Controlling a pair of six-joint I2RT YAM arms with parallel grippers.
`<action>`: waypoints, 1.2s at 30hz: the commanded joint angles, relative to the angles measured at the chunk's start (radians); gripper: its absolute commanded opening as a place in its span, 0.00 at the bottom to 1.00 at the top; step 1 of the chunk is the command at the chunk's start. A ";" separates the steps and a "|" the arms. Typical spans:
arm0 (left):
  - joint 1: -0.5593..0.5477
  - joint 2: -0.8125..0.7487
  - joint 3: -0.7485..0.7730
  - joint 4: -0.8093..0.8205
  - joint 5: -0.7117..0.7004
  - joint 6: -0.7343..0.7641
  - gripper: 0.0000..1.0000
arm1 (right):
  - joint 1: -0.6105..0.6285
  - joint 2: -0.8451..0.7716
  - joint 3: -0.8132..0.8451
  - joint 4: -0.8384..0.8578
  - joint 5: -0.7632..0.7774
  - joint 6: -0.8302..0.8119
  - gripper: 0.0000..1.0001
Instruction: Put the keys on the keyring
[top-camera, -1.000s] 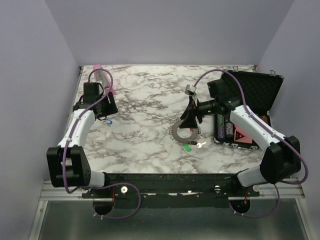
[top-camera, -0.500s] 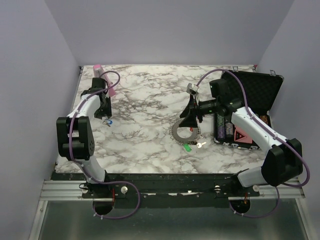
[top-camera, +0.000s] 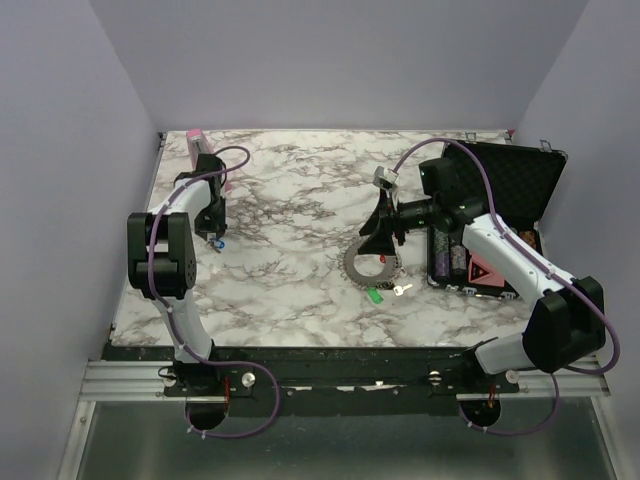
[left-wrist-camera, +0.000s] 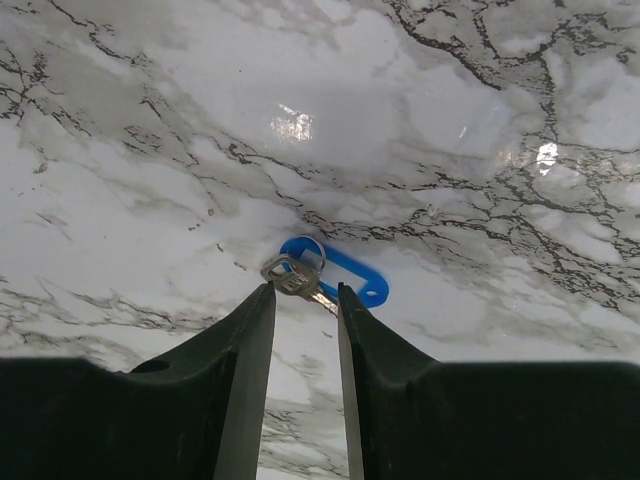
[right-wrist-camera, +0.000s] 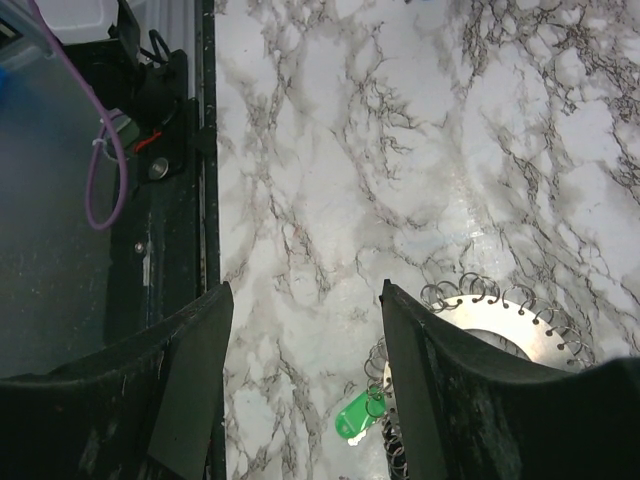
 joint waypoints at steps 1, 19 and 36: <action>-0.001 0.036 0.053 -0.040 -0.010 0.014 0.38 | 0.002 -0.006 -0.009 0.016 -0.032 0.002 0.70; -0.001 0.094 0.128 -0.109 -0.046 0.023 0.38 | 0.000 -0.012 0.006 -0.005 -0.057 -0.004 0.70; -0.050 0.165 0.209 -0.205 -0.096 0.031 0.38 | 0.000 -0.052 0.026 -0.042 -0.074 -0.025 0.70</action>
